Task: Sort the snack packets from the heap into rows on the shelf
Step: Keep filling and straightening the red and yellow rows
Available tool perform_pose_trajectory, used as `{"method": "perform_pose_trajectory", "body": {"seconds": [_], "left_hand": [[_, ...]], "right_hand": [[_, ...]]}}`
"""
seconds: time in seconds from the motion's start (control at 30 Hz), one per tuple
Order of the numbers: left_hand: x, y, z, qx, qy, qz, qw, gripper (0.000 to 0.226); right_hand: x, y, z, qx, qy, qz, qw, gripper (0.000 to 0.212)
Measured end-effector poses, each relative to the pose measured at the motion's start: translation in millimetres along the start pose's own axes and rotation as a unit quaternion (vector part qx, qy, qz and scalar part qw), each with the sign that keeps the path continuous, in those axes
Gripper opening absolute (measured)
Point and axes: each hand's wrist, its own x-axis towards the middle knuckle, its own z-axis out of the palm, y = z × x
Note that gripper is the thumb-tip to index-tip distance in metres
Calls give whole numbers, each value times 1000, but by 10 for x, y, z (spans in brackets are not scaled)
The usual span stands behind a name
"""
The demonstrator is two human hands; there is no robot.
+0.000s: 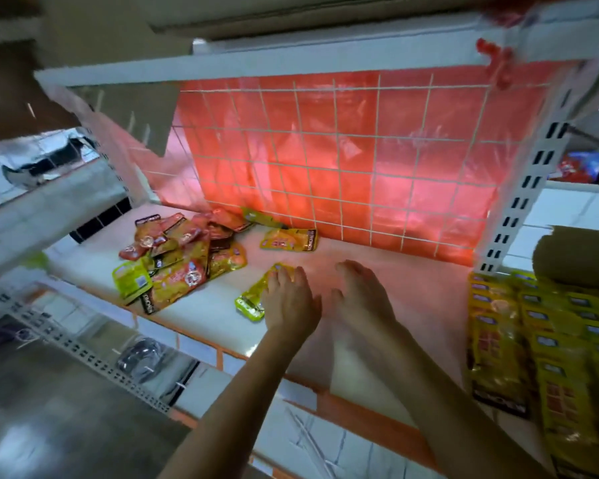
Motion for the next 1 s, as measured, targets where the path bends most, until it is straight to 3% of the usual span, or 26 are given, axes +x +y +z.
{"method": "perform_pose_trajectory", "body": {"seconds": [0.23, 0.47, 0.63, 0.77, 0.9, 1.0], "left_hand": [[242, -536, 113, 11, -8, -55, 998, 61], [327, -780, 149, 41, 30, -21, 998, 47], [334, -831, 184, 77, 40, 15, 996, 50], [309, -812, 157, 54, 57, 6, 997, 44], [353, -680, 68, -87, 79, -25, 993, 26], [387, -472, 9, -253, 69, -70, 962, 23]], "right_hand": [[728, -408, 431, -40, -12, -48, 998, 45], [1273, -611, 677, -70, -31, -71, 995, 50], [1322, -510, 805, -96, -69, -25, 993, 55], [1221, -431, 794, -141, -50, -6, 989, 42], [1097, -316, 647, -176, -57, 8, 983, 33], [933, -233, 425, -108, -48, 36, 992, 32]]}}
